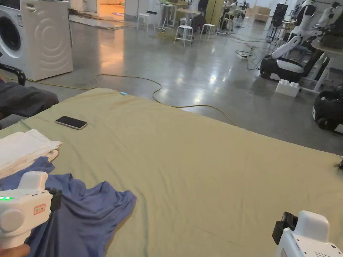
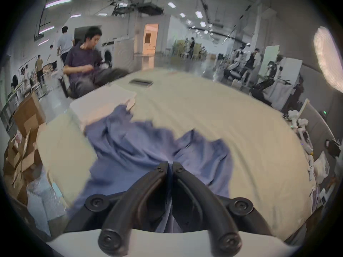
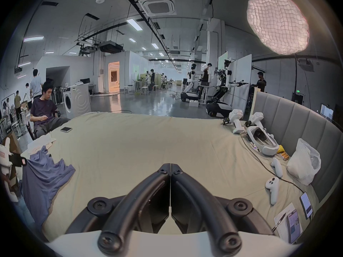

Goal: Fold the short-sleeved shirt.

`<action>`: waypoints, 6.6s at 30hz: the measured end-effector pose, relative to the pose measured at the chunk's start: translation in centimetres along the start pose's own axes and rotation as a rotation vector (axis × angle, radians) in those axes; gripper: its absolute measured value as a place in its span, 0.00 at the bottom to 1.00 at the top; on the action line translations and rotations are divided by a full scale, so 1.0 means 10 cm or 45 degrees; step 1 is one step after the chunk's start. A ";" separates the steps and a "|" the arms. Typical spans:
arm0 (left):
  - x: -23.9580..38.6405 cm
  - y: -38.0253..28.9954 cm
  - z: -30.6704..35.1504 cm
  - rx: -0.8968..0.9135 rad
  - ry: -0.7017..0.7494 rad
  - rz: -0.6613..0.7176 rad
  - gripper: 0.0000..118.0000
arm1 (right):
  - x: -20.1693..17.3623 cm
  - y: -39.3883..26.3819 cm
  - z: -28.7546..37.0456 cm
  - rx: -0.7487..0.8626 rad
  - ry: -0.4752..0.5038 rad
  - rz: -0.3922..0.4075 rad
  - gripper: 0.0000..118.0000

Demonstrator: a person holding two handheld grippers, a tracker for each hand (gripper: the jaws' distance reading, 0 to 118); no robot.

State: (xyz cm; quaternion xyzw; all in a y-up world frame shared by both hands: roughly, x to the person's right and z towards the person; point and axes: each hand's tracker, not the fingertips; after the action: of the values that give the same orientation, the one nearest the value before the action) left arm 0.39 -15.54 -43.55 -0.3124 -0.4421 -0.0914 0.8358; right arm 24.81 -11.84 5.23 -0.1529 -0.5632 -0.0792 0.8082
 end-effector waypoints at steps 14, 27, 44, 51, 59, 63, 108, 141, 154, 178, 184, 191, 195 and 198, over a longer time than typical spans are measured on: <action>2.12 1.07 0.91 0.397 -0.509 -0.312 0.04 | 0.48 0.30 0.51 0.232 -0.088 -0.007 0.00; 4.12 0.26 0.51 0.126 -0.990 -0.432 0.04 | 1.25 0.11 0.79 0.220 -0.242 -0.071 0.00; 4.12 -0.33 0.41 0.056 -0.980 -0.455 0.45 | 1.35 -0.15 0.81 0.093 -0.250 -0.077 0.00; 3.49 -0.08 0.59 0.318 -0.699 -0.390 0.33 | 0.98 0.03 0.74 0.178 -0.173 -0.058 0.00; 2.92 0.06 0.73 0.511 -0.448 -0.307 0.00 | 0.66 0.22 0.66 0.290 -0.140 -0.076 0.00; 2.71 0.11 0.67 0.485 -0.390 -0.280 0.00 | 0.59 0.31 0.60 0.304 -0.121 -0.074 0.00; 2.46 -0.08 -1.63 -0.387 -0.347 -0.305 0.06 | 1.47 -0.83 -1.37 -0.775 -0.018 -0.123 0.43; 1.66 1.61 0.34 0.235 -0.235 -0.138 0.06 | 2.19 1.16 0.13 -0.041 -0.159 -0.045 0.04; 1.62 2.48 0.38 0.304 -0.193 -0.101 0.06 | 2.18 2.28 0.36 0.145 -0.183 -0.029 0.04; 1.24 0.64 -0.09 0.092 -0.199 -0.141 0.06 | 2.12 0.58 0.28 -0.145 -0.285 0.049 0.04; 1.04 -0.26 0.05 -0.070 -0.190 -0.179 0.06 | 2.17 -0.30 0.43 -0.339 -0.300 0.036 0.04; 0.78 -0.90 -0.10 -0.222 -0.161 -0.113 0.07 | 2.12 -0.95 0.60 -0.460 -0.326 0.044 0.04; 0.71 -1.04 -0.07 -0.224 -0.129 -0.092 0.26 | 2.07 -1.11 0.66 -0.472 -0.344 0.017 0.07; 0.68 -1.00 0.04 -0.131 -0.127 -0.075 0.38 | 1.97 -1.08 0.75 -0.427 -0.374 0.020 0.47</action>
State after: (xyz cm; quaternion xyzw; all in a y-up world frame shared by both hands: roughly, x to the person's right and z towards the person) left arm -0.15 -22.33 -33.52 -0.3460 -0.4871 -0.1230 0.7924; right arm 21.91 -18.61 27.76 -0.2994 -0.6527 -0.1425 0.6812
